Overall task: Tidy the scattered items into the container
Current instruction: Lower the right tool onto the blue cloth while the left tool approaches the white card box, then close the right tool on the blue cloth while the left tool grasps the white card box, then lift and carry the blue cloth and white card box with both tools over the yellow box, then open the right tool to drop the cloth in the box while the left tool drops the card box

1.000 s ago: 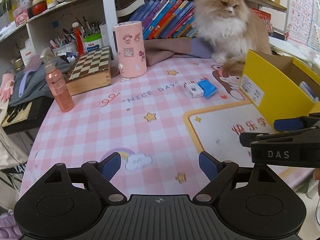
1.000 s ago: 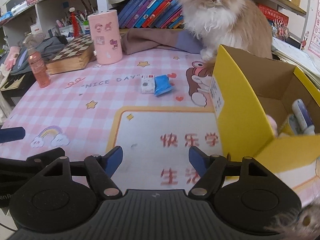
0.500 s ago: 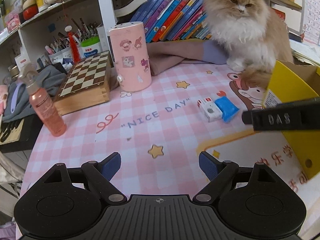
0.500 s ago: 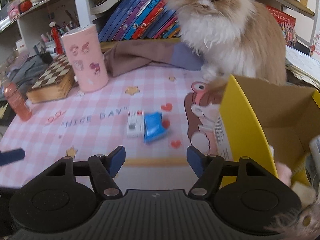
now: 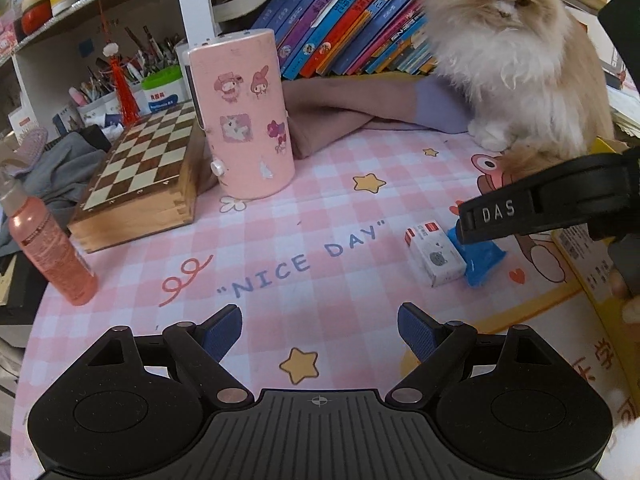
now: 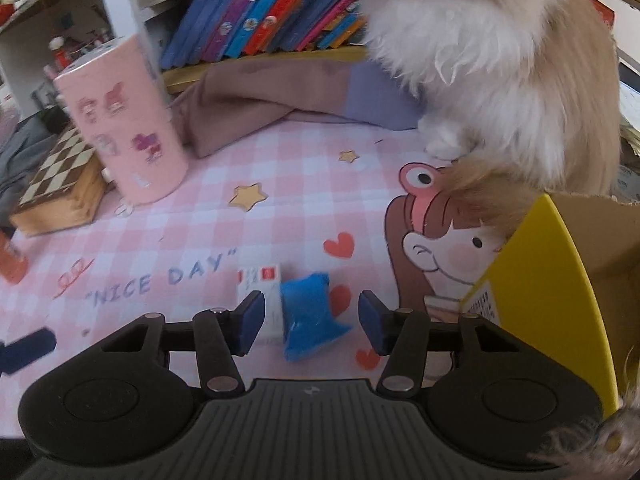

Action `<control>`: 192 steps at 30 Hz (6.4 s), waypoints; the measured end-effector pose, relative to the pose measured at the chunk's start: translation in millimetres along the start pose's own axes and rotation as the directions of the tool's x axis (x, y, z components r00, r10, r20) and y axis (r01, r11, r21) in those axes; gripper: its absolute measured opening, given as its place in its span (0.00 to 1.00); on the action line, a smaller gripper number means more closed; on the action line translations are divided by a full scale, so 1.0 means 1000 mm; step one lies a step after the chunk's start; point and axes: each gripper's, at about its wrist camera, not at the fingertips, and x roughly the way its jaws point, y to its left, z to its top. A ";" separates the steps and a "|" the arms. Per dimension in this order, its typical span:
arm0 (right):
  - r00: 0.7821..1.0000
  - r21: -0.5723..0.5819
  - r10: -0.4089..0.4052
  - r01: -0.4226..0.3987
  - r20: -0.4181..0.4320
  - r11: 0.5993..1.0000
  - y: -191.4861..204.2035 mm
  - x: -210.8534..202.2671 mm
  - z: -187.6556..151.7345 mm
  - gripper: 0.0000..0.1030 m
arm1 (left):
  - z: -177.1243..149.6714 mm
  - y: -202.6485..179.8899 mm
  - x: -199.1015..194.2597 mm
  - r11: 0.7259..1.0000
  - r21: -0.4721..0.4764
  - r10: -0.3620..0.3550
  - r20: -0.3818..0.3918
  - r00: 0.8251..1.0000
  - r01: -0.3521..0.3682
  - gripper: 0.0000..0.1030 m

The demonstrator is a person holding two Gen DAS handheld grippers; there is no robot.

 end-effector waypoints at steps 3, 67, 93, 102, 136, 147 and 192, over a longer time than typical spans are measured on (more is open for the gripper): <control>0.999 0.004 -0.005 0.005 -0.041 1.000 -0.004 0.015 0.002 0.47 | 0.004 0.001 0.008 1.000 -0.009 -0.013 0.000 1.000 0.013 0.85; 0.975 -0.106 0.210 -0.203 0.067 0.973 0.012 -0.160 -0.119 0.23 | -0.057 0.013 -0.151 0.983 0.038 -0.182 0.129 0.975 0.179 0.27; 0.993 0.036 0.062 -0.066 0.097 0.997 -0.017 -0.264 -0.252 0.23 | -0.144 -0.024 -0.246 0.929 0.133 -0.359 0.105 0.927 0.345 0.27; 0.993 0.135 -0.057 0.043 0.100 0.990 -0.057 -0.288 -0.277 0.23 | -0.142 -0.072 -0.244 0.864 0.225 -0.475 0.063 0.878 0.451 0.27; 0.972 0.345 -0.230 0.200 0.049 0.917 -0.200 -0.301 -0.299 0.23 | -0.112 -0.233 -0.220 0.657 0.425 -0.655 -0.089 0.750 0.623 0.27; 0.963 0.245 -0.141 0.083 0.228 0.966 -0.239 -0.294 -0.211 0.23 | -0.042 -0.246 -0.223 0.714 0.421 -0.648 0.094 0.756 0.559 0.27; 0.986 -0.042 0.027 -0.020 0.167 0.999 -0.286 -0.157 -0.087 0.52 | 0.019 -0.276 -0.117 0.962 0.241 -0.170 0.161 0.972 0.128 0.69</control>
